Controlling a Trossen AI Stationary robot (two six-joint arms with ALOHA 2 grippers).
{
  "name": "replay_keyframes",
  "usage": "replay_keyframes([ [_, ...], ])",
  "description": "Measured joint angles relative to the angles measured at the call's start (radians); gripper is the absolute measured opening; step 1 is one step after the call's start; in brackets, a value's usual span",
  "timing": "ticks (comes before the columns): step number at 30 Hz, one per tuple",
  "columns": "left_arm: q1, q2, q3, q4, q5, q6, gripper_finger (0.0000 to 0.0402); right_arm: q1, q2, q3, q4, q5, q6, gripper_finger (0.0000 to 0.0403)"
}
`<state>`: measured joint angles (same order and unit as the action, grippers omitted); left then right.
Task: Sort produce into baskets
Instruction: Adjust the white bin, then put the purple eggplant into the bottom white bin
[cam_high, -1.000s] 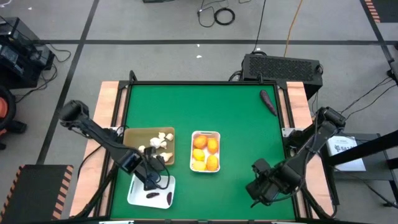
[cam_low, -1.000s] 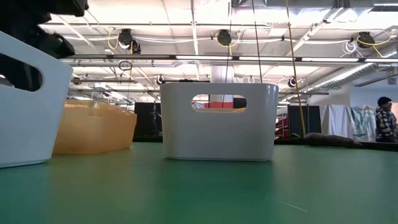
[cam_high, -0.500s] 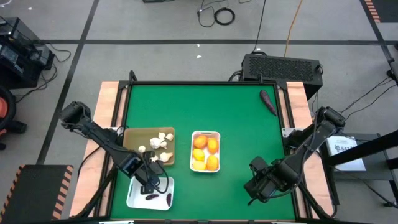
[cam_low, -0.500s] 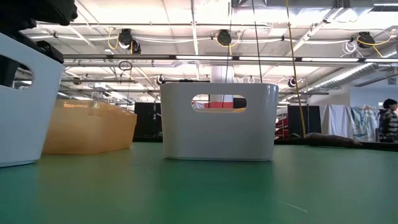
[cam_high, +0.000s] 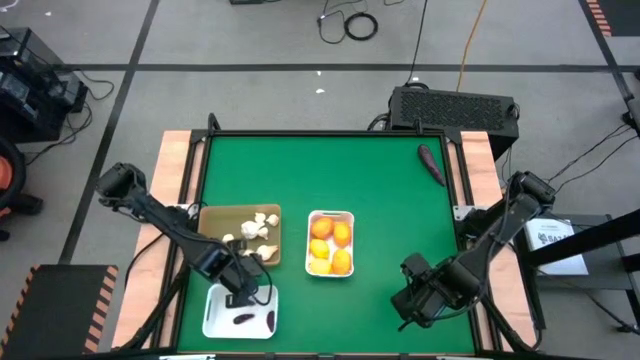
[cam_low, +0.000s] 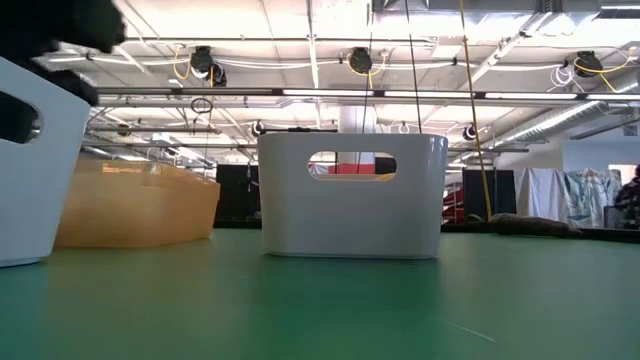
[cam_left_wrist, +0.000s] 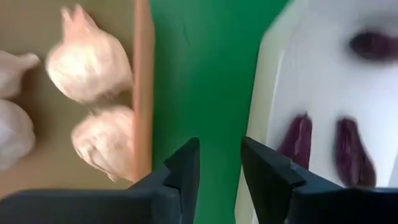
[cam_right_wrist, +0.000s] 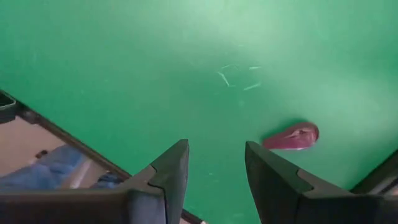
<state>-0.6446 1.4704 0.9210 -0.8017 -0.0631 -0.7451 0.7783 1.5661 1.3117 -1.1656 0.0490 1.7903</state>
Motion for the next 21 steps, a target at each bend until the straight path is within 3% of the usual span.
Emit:
replay_keyframes([
  [6, 0.044, -0.017, 0.069, 0.003, -0.013, 0.064, 0.0133, 0.042, 0.0, 0.0, -0.027, -0.004, 0.219, 0.0148],
  [12, 0.082, -0.054, 0.118, 0.011, -0.103, 0.139, 0.0133, 0.088, -0.001, -0.037, -0.075, -0.006, 0.362, 0.016],
  [21, 0.141, -0.08, 0.141, 0.01, -0.083, 0.205, 0.0133, 0.143, 0.0, -0.279, 0.196, -0.081, 0.526, 0.0228],
])
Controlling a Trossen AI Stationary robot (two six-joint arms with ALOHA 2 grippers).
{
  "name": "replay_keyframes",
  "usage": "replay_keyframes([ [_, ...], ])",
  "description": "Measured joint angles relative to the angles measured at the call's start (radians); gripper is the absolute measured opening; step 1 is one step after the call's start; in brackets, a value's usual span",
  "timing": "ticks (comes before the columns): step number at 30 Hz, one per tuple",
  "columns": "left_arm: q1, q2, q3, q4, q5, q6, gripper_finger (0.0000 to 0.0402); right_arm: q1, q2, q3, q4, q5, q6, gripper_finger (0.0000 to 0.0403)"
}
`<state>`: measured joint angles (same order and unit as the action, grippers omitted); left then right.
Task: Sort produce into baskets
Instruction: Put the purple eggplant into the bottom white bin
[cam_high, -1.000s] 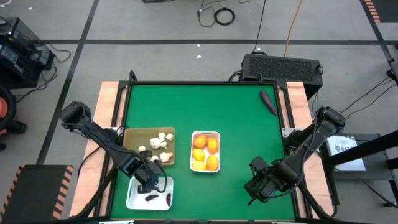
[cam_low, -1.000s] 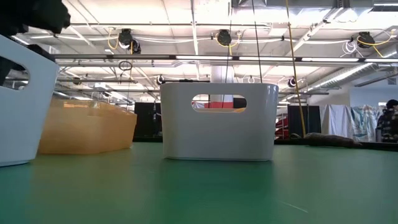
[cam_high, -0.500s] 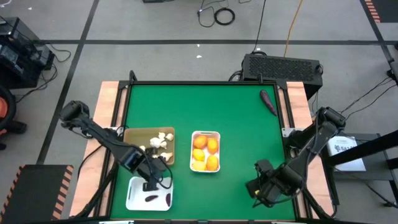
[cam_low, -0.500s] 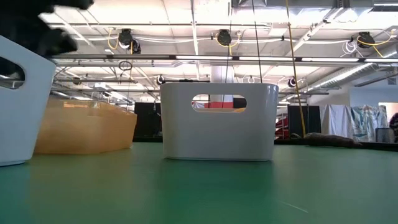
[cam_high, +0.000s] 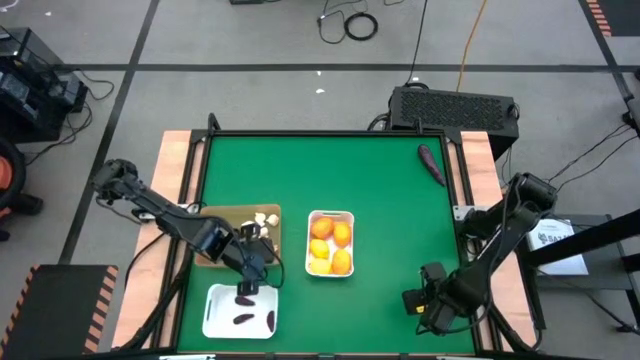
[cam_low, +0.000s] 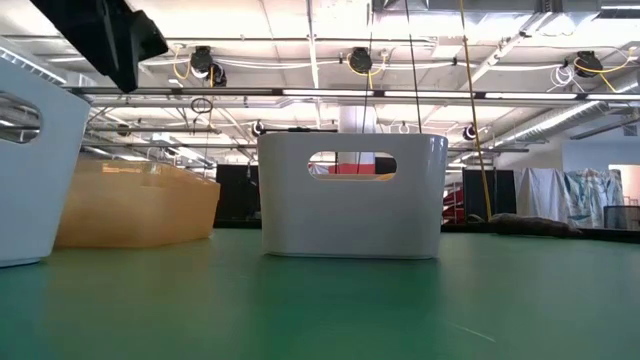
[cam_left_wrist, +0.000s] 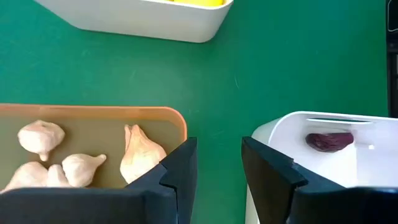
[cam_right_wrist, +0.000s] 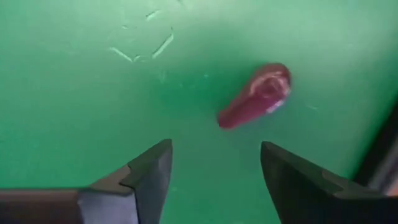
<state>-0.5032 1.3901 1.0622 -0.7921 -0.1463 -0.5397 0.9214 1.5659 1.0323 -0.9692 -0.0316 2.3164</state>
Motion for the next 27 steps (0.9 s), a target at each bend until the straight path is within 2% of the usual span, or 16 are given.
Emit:
replay_keyframes([
  [6, 0.013, 0.001, 0.0, 0.01, 0.041, -0.003, 0.0133, 0.003, 0.0, -0.132, 0.111, -0.002, 0.03, 0.0251],
  [9, 0.013, 0.001, 0.0, 0.031, 0.07, -0.008, 0.0133, -0.004, 0.0, -0.162, 0.11, -0.031, 0.04, 0.0253],
  [15, 0.012, 0.001, 0.0, 0.032, 0.092, -0.08, 0.0133, -0.012, 0.0, -0.209, 0.15, 0.002, 0.031, 0.0247],
  [21, 0.012, 0.001, 0.0, 0.032, 0.113, -0.105, 0.0133, -0.012, -0.003, -0.245, 0.223, 0.007, 0.029, 0.0198],
  [27, 0.015, -0.034, 0.001, 0.049, 0.116, -0.101, 0.0133, -0.013, -0.004, -0.244, 0.234, -0.007, 0.025, 0.0115],
])
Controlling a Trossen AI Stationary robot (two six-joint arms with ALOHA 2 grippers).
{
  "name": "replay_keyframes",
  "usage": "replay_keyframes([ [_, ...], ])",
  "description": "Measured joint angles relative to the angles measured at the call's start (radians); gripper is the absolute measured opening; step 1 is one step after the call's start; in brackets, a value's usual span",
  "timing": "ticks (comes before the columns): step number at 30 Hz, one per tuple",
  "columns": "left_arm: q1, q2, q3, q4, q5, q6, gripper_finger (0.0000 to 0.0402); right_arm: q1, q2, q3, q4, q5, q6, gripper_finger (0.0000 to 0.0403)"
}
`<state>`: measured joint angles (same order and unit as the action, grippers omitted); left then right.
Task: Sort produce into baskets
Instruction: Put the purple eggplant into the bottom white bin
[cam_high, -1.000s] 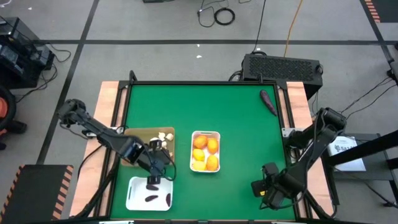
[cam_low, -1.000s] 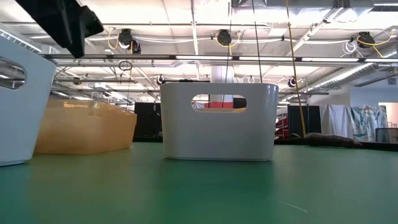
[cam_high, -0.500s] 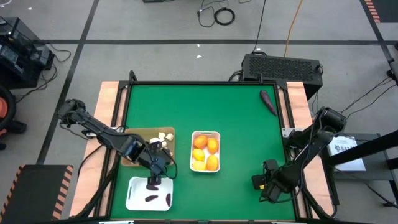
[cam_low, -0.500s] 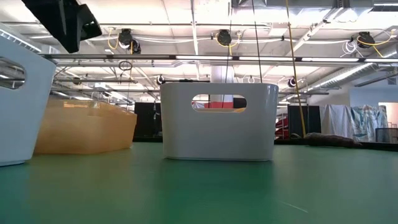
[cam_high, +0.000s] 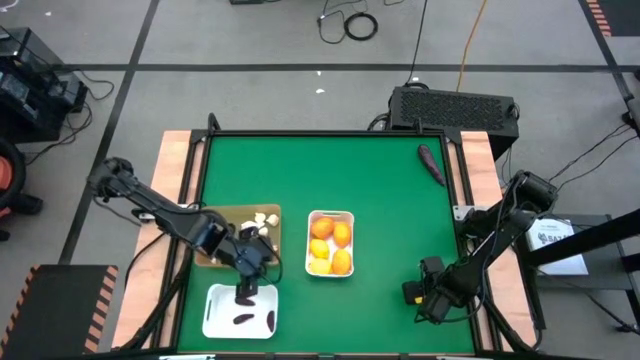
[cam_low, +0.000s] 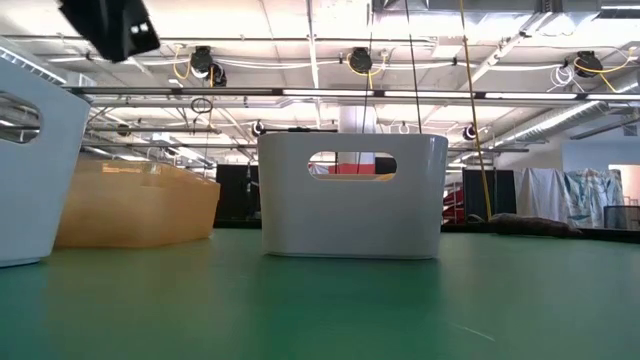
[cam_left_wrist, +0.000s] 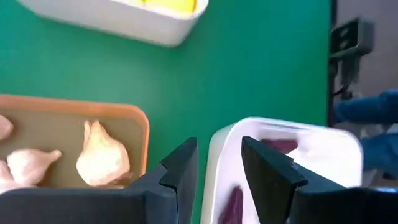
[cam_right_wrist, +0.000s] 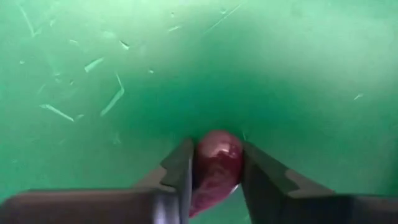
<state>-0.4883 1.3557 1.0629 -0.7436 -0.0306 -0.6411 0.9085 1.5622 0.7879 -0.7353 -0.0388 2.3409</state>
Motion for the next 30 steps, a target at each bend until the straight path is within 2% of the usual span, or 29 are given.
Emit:
replay_keyframes([
  [4, 0.014, -0.041, 0.001, 0.003, -0.051, 0.021, 0.0133, -0.005, -0.006, 0.011, -0.006, -0.008, -0.004, 0.0069],
  [8, 0.038, -0.077, 0.001, 0.004, -0.096, 0.066, 0.0132, -0.026, -0.033, 0.04, 0.001, -0.022, -0.017, 0.0059],
  [17, 0.126, -0.112, 0.001, 0.067, -0.131, 0.227, 0.0132, -0.126, -0.055, 0.172, 0.027, 0.231, -0.254, 0.0073],
  [22, 0.185, -0.119, 0.001, 0.178, -0.131, 0.314, 0.0132, -0.218, -0.055, 0.218, 0.224, 0.403, -0.588, 0.0074],
  [30, 0.274, -0.171, 0.001, 0.219, -0.132, 0.368, 0.0132, -0.408, -0.012, 0.22, 0.821, 0.4, -1.279, 0.0074],
])
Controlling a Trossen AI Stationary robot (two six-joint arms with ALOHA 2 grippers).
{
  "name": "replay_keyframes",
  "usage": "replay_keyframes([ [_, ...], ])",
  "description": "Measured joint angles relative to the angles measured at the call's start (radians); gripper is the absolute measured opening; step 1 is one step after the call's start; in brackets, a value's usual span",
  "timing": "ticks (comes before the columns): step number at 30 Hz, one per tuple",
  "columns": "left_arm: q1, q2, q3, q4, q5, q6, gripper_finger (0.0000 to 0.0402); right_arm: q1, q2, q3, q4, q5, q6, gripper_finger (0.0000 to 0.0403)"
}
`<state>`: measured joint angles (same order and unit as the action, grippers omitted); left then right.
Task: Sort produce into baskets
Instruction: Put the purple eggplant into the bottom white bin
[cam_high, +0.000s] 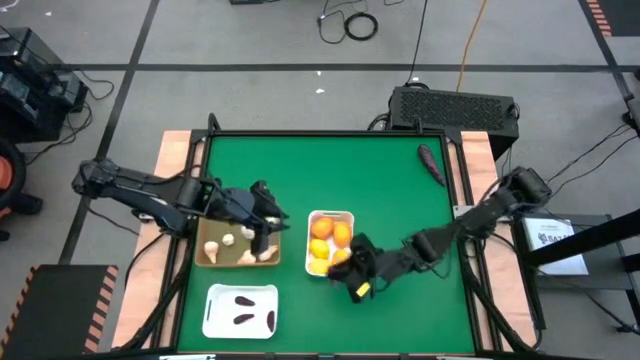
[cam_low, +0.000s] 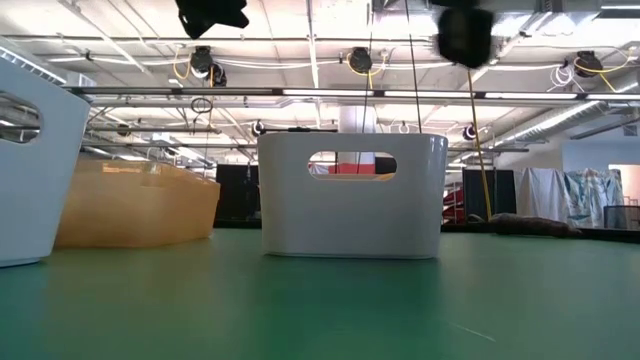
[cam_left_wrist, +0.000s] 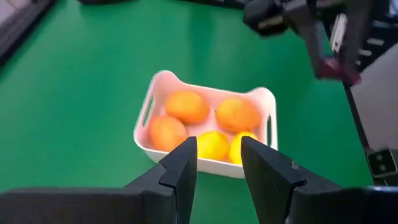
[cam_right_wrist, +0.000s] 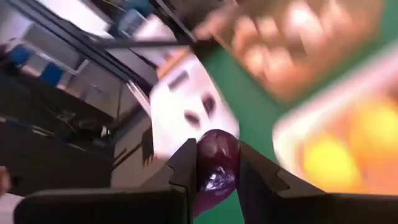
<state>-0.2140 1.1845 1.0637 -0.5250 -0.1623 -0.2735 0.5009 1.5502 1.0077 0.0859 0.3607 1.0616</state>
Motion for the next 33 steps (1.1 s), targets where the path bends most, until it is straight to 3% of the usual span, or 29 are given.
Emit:
replay_keyframes([
  [4, 0.045, -0.026, 0.0, 0.002, -0.032, -0.008, 0.0132, -0.084, 0.076, 0.0, 0.257, -0.036, -0.295, 0.0074],
  [7, 0.067, -0.049, -0.001, -0.025, -0.047, -0.007, 0.0132, -0.147, 0.172, 0.043, 0.425, -0.161, -0.429, 0.0074],
  [11, 0.095, -0.09, -0.002, -0.119, -0.048, -0.011, 0.0132, -0.202, 0.351, 0.239, 0.424, -0.331, -0.557, 0.0075],
  [16, 0.113, -0.148, -0.009, -0.193, -0.078, -0.062, 0.0132, -0.234, 0.606, 0.572, 0.324, -0.447, -0.753, 0.0075],
  [21, 0.112, -0.202, -0.055, -0.196, -0.14, -0.088, 0.0132, -0.291, 0.807, 0.864, 0.321, -0.794, -0.774, 0.0075],
  [23, 0.112, -0.215, -0.075, -0.202, -0.152, -0.1, 0.0132, -0.304, 0.878, 0.963, 0.318, -0.879, -0.747, 0.0075],
  [28, 0.11, -0.249, -0.132, -0.2, -0.153, -0.144, 0.0132, -0.308, 1.006, 1.146, 0.255, -1.018, -0.653, 0.0087],
  [33, 0.107, -0.287, -0.169, -0.189, -0.146, -0.159, 0.0132, -0.313, 1.031, 1.187, 0.261, -1.043, -0.613, 0.0133],
])
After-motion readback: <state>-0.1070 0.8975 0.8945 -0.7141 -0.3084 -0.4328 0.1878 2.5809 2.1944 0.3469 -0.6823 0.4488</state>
